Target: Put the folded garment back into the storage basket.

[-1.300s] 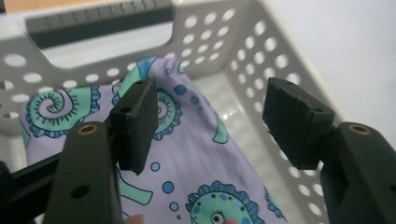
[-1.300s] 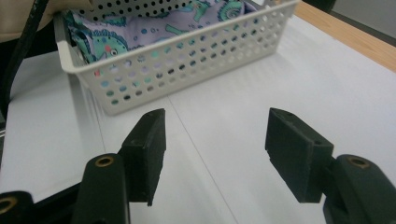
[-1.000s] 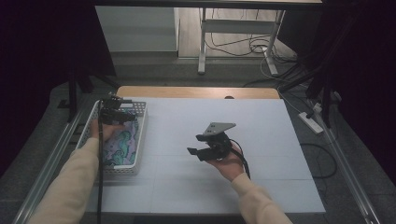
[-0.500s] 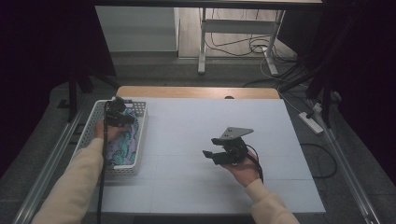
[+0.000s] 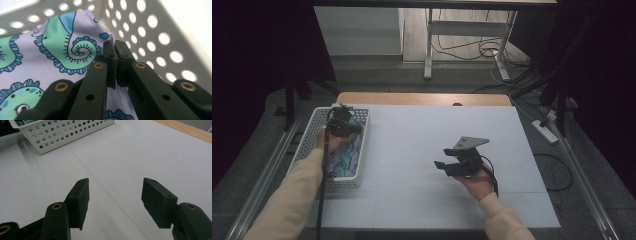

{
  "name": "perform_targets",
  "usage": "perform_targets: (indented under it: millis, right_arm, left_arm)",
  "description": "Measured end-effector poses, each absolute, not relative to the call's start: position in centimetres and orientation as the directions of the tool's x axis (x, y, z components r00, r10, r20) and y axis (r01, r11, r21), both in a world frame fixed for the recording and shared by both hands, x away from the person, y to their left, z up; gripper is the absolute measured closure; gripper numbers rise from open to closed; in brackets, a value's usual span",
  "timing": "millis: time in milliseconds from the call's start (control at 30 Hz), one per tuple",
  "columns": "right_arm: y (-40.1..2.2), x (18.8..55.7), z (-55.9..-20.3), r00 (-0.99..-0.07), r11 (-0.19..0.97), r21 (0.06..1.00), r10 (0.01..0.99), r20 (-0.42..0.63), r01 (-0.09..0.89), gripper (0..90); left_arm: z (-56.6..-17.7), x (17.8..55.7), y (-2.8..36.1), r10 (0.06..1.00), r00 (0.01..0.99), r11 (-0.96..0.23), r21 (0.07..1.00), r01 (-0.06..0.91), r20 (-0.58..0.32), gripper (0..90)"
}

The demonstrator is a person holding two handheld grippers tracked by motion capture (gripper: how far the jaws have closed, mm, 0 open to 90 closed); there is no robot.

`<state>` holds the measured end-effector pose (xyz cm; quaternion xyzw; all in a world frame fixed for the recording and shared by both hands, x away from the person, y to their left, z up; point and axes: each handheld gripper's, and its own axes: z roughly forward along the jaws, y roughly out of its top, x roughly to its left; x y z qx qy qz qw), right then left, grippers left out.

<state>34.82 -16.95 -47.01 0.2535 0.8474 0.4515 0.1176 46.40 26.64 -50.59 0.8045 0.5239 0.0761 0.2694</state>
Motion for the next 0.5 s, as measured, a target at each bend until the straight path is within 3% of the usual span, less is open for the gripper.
perform_targets:
  millis: [100,267,500]
  right_arm:
    - [-16.9,34.8,-47.0,-0.845,0.47,0.822,0.533,0.026,0.322,39.5]
    - [-17.1,34.8,-47.1,-0.842,0.466,0.822,0.538,0.029,0.326,39.3]
    - [-17.2,34.9,-47.1,-0.839,0.463,0.824,0.543,0.028,0.327,39.1]
  left_arm:
    - [-51.3,46.7,26.7,0.887,0.428,-0.301,0.487,0.82,-0.173,81.8]
    - [-50.3,46.4,27.3,0.892,0.418,-0.271,0.539,0.797,-0.17,56.8]
    - [-48.2,45.3,29.8,0.911,0.367,-0.167,0.648,0.743,-0.186,51.7]
